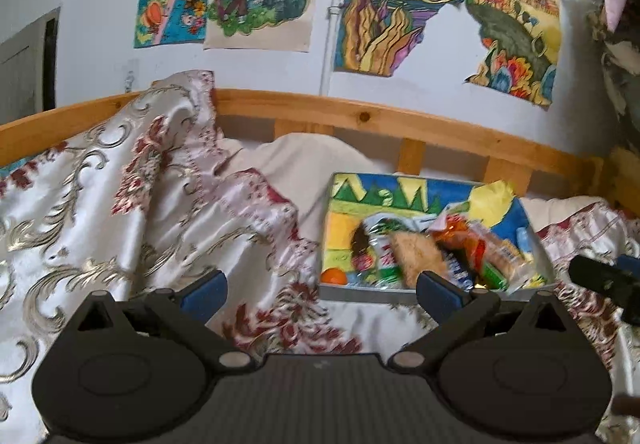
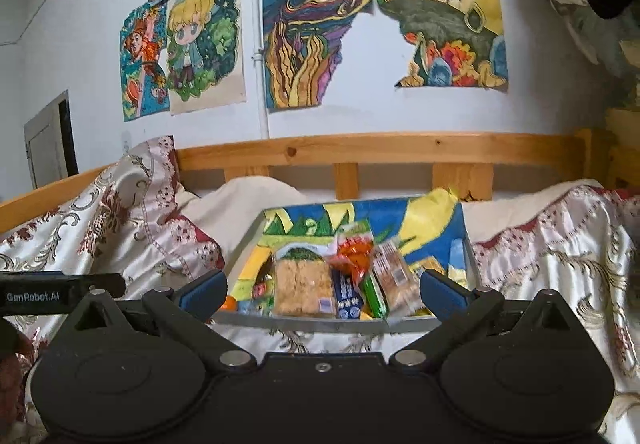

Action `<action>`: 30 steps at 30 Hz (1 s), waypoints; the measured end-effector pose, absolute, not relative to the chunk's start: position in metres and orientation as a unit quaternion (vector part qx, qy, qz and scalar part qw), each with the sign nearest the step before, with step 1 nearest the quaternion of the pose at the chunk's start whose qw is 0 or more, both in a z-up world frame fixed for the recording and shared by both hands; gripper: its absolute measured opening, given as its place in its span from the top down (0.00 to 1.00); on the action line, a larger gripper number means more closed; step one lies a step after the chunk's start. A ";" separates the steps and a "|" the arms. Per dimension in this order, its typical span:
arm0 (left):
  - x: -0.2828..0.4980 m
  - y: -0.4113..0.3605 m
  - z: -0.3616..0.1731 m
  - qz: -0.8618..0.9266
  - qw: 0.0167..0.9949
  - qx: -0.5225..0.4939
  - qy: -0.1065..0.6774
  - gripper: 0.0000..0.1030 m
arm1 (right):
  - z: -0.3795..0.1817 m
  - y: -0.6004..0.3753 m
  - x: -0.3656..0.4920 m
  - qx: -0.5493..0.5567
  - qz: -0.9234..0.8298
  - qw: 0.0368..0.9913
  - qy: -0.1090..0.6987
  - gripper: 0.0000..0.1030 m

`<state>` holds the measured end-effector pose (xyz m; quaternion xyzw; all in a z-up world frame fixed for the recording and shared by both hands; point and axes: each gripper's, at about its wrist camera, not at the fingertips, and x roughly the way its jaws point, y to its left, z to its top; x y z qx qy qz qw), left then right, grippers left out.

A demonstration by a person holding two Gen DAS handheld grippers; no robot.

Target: Organize snacks

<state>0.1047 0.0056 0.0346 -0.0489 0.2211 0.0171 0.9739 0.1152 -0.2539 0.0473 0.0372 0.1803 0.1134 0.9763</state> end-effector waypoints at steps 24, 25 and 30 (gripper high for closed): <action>0.100 0.003 -0.013 -0.004 0.961 -0.028 0.274 0.01 | -0.002 -0.250 0.094 0.029 0.074 0.965 0.250 0.01; 0.101 0.003 -0.014 -0.004 0.961 -0.030 0.275 0.01 | -0.004 -0.249 0.094 0.029 0.072 0.965 0.252 0.01; 0.102 0.003 -0.023 -0.004 0.958 -0.036 0.286 0.01 | -0.012 -0.249 0.094 0.037 0.065 0.962 0.264 0.01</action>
